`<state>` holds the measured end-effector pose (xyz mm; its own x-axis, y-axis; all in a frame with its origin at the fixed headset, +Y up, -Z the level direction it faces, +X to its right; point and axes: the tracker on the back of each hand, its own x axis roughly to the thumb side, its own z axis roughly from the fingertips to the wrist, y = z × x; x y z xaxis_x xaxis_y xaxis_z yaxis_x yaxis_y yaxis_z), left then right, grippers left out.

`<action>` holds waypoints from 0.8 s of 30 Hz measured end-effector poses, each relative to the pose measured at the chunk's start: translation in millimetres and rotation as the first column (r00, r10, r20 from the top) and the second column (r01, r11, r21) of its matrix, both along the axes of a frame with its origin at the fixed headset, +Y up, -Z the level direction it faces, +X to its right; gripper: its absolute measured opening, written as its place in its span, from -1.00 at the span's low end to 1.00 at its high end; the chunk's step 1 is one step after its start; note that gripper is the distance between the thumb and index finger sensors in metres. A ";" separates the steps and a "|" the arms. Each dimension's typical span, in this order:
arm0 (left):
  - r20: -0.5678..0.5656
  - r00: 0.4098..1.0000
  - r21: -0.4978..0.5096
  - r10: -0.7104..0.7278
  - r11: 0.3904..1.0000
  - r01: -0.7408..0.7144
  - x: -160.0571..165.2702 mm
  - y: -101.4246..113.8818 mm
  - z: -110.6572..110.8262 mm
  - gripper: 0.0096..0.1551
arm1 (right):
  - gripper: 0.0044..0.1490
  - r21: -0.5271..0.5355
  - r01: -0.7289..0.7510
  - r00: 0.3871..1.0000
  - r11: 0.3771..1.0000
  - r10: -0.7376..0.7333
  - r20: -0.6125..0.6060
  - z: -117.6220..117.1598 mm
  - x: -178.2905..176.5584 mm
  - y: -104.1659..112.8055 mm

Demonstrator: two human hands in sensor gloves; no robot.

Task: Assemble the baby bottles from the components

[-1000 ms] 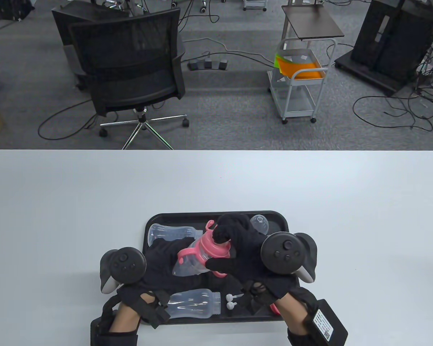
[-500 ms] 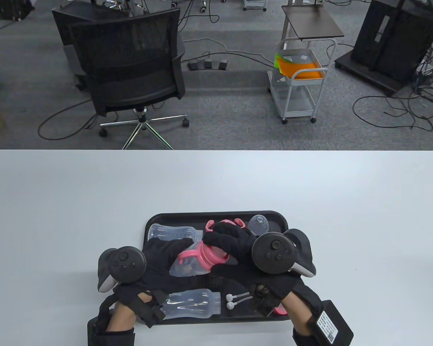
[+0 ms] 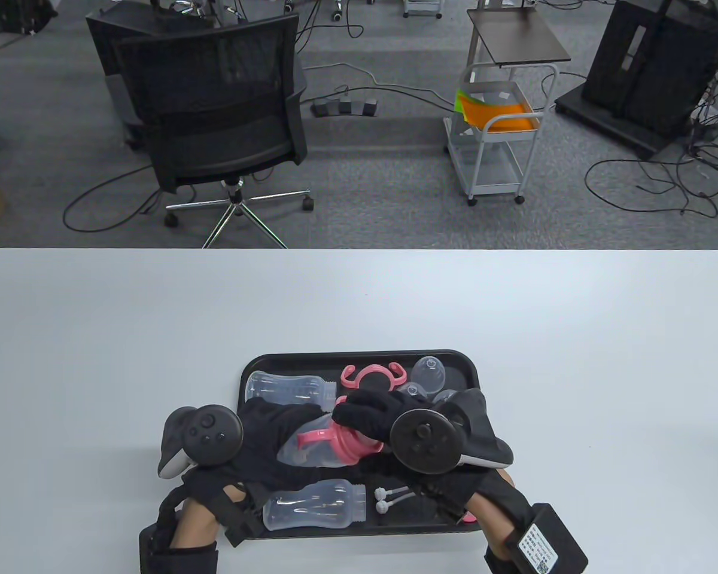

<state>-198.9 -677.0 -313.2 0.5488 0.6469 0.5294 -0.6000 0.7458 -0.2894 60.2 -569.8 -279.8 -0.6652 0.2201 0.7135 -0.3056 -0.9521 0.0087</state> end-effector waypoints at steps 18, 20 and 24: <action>0.064 0.994 -0.084 0.088 0.993 -0.082 -7.5 -2.4 -3.2 0.14 | -0.03 0.065 -0.021 0.999 0.998 0.019 0.030 10.1 -8.6 0.9; 0.067 0.992 -0.076 0.109 0.992 -0.104 -8.0 -0.2 -3.0 0.15 | -0.05 -0.019 0.031 0.998 0.999 -0.030 0.059 3.9 -5.2 -1.3; 0.041 0.997 -0.035 0.061 0.998 -0.060 -6.6 5.2 0.7 0.15 | -0.07 -0.080 0.071 0.995 0.994 -0.065 0.078 -1.1 -4.6 -2.0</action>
